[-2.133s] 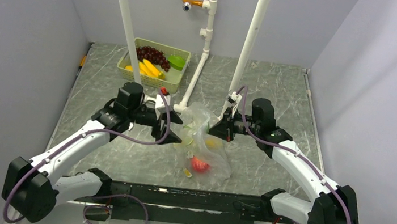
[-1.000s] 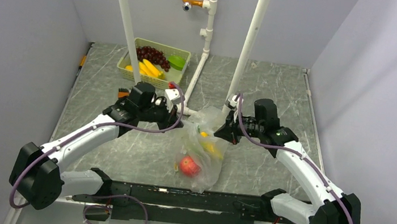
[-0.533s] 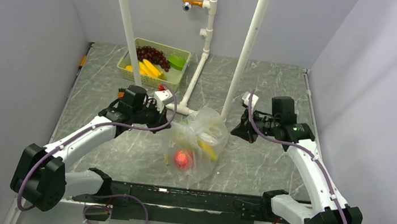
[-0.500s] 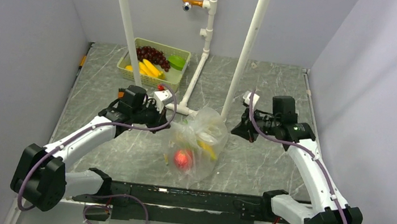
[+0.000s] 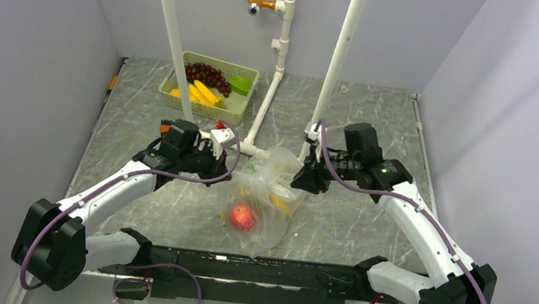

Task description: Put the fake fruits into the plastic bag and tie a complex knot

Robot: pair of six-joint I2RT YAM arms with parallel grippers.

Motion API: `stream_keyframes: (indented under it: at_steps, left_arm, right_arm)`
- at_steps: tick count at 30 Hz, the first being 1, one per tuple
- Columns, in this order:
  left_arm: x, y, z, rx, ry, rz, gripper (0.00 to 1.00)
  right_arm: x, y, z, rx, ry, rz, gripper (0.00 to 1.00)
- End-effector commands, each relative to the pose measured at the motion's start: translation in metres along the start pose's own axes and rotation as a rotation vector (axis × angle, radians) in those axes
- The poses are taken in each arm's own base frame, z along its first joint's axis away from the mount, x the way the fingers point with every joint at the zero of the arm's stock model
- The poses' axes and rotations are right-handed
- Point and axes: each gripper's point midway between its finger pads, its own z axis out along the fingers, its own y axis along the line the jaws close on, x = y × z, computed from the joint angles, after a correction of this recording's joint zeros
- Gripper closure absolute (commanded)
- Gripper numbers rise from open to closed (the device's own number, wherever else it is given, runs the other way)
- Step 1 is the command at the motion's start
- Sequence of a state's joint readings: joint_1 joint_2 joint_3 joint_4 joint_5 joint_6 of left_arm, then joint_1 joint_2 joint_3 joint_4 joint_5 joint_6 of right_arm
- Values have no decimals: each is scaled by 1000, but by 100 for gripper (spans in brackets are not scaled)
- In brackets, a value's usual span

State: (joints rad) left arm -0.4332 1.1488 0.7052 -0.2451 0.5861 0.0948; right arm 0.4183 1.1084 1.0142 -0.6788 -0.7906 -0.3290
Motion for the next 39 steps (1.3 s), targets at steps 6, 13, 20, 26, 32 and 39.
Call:
stream_keyframes:
  at_steps: [6,13,20,26,32,39]
  left_arm:
    - [-17,-9,-2,38,-62,34,100]
    - [-15,-8,-3,22,-63,30,100]
    - [-14,-5,-1,10,-62,26,100]
    - [-13,-4,0,10,-58,24,100]
    - [-14,-4,0,11,-58,28,100]
    - [-6,19,-8,-78,-26,-8,100]
  right_arm:
    - [9,-4,36,-2,40,-23,69]
    - [29,-4,53,-29,105,-41,61]
    - [55,-5,64,-26,172,-66,58]
    - [66,-23,71,64,199,-90,50]
    - [59,-30,78,87,175,-97,68]
    - [13,-7,42,65,97,-134,100]
